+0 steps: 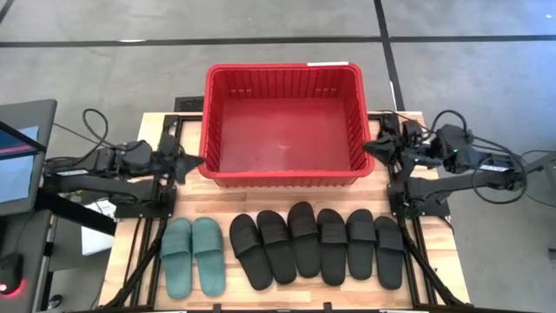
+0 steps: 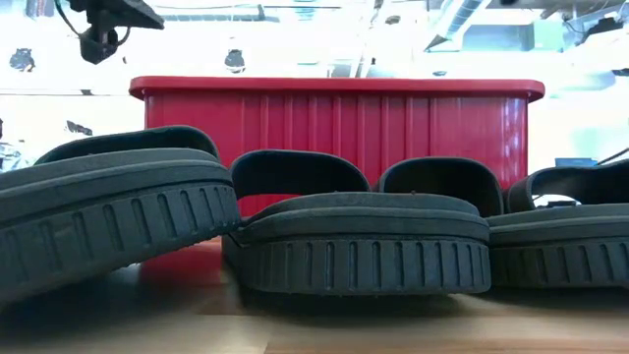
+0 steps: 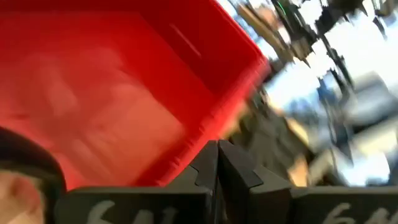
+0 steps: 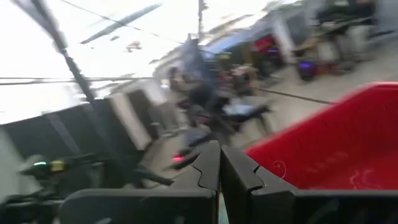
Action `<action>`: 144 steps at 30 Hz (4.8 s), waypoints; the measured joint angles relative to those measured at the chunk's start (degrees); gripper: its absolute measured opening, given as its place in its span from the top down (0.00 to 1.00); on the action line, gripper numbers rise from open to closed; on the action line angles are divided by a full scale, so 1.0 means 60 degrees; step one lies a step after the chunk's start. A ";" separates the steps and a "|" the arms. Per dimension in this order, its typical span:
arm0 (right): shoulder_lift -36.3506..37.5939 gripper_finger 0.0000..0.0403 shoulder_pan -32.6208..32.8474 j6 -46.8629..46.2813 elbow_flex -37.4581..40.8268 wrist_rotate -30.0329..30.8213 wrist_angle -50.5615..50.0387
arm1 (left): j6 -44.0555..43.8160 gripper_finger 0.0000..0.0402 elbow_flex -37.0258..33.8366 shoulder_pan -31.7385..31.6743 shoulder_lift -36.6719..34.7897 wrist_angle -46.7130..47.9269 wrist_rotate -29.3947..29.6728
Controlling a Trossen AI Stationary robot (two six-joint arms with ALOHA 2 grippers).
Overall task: Pick and place slides into bin
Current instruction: Put the green slide into the red bin
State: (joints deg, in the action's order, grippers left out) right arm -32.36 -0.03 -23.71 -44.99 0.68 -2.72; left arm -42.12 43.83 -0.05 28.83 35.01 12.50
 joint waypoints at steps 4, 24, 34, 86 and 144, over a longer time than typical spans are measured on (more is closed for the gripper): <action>-0.1117 1.00 -0.0005 -0.0774 -0.0025 -0.1082 0.1665 | 0.0372 1.00 0.0000 0.0003 0.0419 -0.1407 -0.1685; -0.4074 0.57 0.0799 0.2544 -0.3554 -0.1095 -0.0260 | 0.1576 0.69 0.0715 0.2339 0.4794 -0.3923 -0.4274; -0.4371 0.56 0.1343 0.3258 -0.4535 -0.0897 -0.2505 | 0.1841 0.67 0.1901 0.2354 0.6083 -0.3229 -0.4706; -0.3402 0.67 0.3115 0.4217 -0.4601 0.1515 -0.5106 | -0.5877 0.69 0.4811 1.0945 1.2557 0.8417 -0.0768; -0.3406 0.67 0.3111 0.4563 -0.4601 0.1649 -0.5045 | -0.7930 1.00 0.6615 0.9886 1.0431 0.9178 -0.0150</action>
State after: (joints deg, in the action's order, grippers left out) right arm -52.80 18.63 3.66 -72.60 10.57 -32.99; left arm -89.71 83.52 59.26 91.42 90.07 11.61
